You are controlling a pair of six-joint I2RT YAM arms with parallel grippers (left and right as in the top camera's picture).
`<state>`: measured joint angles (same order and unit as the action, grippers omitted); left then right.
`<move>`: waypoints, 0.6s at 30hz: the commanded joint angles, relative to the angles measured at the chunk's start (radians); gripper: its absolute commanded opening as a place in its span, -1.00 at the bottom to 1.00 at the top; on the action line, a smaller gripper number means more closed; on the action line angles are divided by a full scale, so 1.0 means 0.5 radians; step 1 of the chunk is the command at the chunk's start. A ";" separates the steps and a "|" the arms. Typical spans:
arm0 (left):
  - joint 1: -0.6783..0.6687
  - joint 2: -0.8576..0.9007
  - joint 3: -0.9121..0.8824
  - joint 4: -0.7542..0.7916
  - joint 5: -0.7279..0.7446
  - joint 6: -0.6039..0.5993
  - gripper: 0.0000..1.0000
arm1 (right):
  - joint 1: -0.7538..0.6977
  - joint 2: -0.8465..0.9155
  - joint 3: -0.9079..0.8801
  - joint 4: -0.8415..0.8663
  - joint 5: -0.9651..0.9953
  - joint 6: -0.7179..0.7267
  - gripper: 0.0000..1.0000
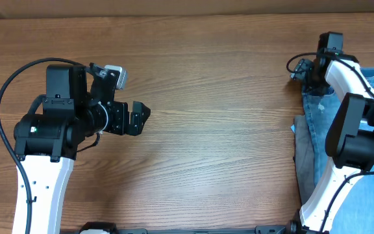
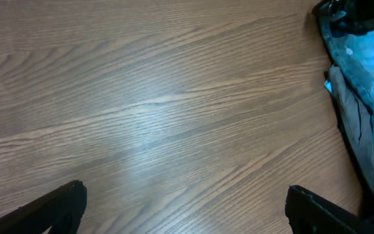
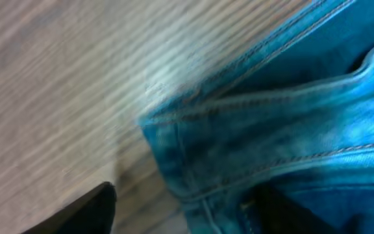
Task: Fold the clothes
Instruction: 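Move the right gripper to the jeans waistband and grasp it, then drag the light-blue jeans leftward onto the table center with the right gripper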
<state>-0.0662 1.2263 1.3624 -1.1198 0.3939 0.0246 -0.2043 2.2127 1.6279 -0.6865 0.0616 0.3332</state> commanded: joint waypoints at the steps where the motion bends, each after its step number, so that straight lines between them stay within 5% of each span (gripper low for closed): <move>1: -0.013 -0.003 0.040 -0.020 0.052 -0.026 1.00 | -0.005 0.131 0.015 -0.015 0.087 0.022 -0.08; 8: -0.013 -0.003 0.040 -0.043 0.052 -0.026 1.00 | -0.039 -0.011 0.082 -0.109 0.086 0.024 -0.92; 18: -0.013 -0.008 0.041 -0.097 0.055 -0.026 1.00 | -0.214 -0.586 0.412 -0.433 0.228 0.032 -0.92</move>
<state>-0.0662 1.2266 1.3624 -1.1595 0.4019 0.0250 -0.2680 2.0796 1.7443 -0.8986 0.1146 0.3412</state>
